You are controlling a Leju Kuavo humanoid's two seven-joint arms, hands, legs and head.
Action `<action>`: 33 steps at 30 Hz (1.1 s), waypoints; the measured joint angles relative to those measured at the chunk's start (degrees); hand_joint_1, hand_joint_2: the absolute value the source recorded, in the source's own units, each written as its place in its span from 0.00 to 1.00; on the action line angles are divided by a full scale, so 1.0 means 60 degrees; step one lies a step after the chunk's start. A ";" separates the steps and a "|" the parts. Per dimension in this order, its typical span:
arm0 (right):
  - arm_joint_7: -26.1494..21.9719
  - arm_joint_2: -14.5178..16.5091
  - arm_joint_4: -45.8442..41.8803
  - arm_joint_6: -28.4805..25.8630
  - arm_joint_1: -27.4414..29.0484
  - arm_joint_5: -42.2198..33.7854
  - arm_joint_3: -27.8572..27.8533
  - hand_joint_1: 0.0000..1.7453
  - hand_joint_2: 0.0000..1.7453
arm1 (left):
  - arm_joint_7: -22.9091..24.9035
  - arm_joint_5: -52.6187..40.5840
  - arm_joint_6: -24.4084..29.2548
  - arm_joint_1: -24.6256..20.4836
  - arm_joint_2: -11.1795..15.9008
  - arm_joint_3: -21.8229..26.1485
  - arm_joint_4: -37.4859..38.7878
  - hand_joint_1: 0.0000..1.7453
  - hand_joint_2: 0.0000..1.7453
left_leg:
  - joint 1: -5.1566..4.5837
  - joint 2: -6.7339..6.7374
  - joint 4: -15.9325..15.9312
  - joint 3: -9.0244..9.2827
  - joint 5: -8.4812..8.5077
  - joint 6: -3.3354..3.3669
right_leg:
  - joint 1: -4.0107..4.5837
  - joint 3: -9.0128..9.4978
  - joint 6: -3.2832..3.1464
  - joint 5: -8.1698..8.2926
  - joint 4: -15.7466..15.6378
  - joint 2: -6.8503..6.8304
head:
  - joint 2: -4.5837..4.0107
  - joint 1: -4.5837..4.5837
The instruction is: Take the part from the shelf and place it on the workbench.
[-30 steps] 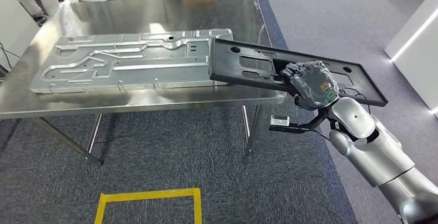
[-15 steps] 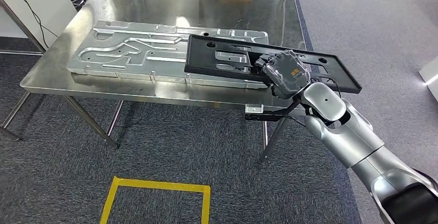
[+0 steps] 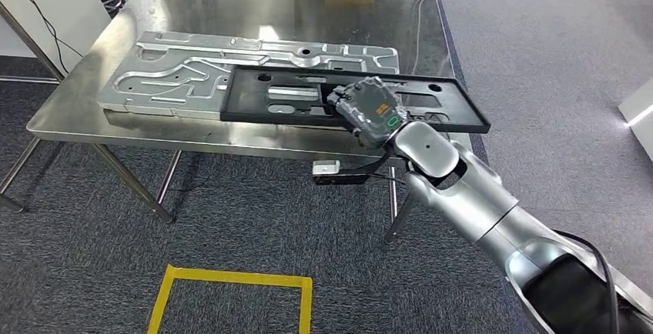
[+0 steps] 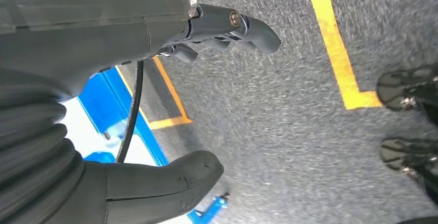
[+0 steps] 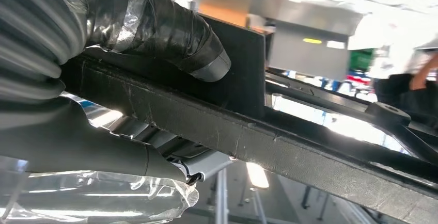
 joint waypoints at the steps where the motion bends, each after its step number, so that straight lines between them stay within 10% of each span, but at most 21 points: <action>1: 0.0061 0.0213 0.0045 0.0038 -0.0005 0.0044 0.0118 1.00 1.00 | 0.0033 -0.0057 -0.0030 -0.0033 -0.0015 -0.0062 -0.0023 0.00 1.00 | 0.0000 0.0011 0.0000 0.0005 0.0000 -0.0001 | 0.0007 0.0000 0.0001 -0.0001 0.0000 0.0014 | -0.0001 0.0000; 8: 0.0180 0.1143 0.0332 0.0078 -0.0036 0.0117 0.0632 1.00 1.00 | 0.0160 -0.0225 -0.0080 -0.0154 -0.0167 -0.0323 -0.0201 0.00 1.00 | -0.0001 0.0027 -0.0001 0.0010 -0.0009 0.0001 | 0.0022 0.0003 0.0003 -0.0009 -0.0003 0.0025 | -0.0001 0.0001; 13: 0.0182 0.1419 0.0505 0.0063 -0.0139 0.0077 0.0767 1.00 1.00 | 0.0221 -0.0210 -0.0100 -0.0143 -0.0228 -0.0362 -0.0294 0.00 1.00 | 0.0023 -0.0025 -0.0169 0.0144 -0.0050 0.0206 | -0.0064 0.0057 0.0179 -0.0100 0.0040 0.0160 | -0.0001 0.0004; 17: 0.0169 0.1433 0.0634 0.0049 -0.0269 0.0010 0.0785 1.00 1.00 | 0.0229 -0.0165 -0.0118 -0.0194 -0.0261 -0.0362 -0.0339 0.00 1.00 | 0.0029 -0.0139 -0.0332 0.0310 -0.0036 0.0342 | -0.0063 -0.1077 0.0112 -0.1091 0.2173 0.0853 | -0.0001 0.0006; 19: 0.0161 0.1405 0.0707 0.0050 -0.0249 -0.0016 0.0801 1.00 1.00 | 0.0223 -0.0140 -0.0128 -0.0201 -0.0267 -0.0362 -0.0352 0.00 1.00 | 0.0011 -0.0245 -0.0293 0.0338 -0.0094 0.0333 | -0.0062 -0.1576 0.0078 -0.1077 0.2803 0.0895 | -0.0001 0.0007; 24: 0.0109 0.1368 0.0798 0.0060 -0.0321 -0.0081 0.0822 1.00 1.00 | 0.0187 -0.0124 -0.0158 -0.0152 -0.0279 -0.0362 -0.0361 0.00 1.00 | -0.0007 -0.0421 -0.0093 0.0490 -0.0352 0.0142 | 0.0010 -0.0714 -0.0134 0.0409 0.0440 0.0910 | 0.0001 0.0005; 29: 0.0092 0.1340 0.0810 0.0086 -0.0378 -0.0204 0.0841 1.00 1.00 | 0.0133 -0.0110 -0.0171 -0.0139 -0.0280 -0.0359 -0.0372 0.00 1.00 | 0.0028 -0.0393 0.0077 0.0465 -0.0562 -0.0163 | 0.0022 -0.0498 -0.0344 0.0356 0.0140 0.0887 | 0.0001 0.0001; 33: 0.0093 0.1335 0.0818 0.0114 -0.0408 -0.0249 0.0874 1.00 1.00 | 0.0129 -0.0096 -0.0171 -0.0114 -0.0273 -0.0356 -0.0377 0.00 1.00 | 0.0090 -0.0298 0.2321 -0.0794 -0.1346 -0.0345 | -0.0018 -0.0262 -0.0455 0.0220 0.0059 0.0858 | -0.0001 0.0001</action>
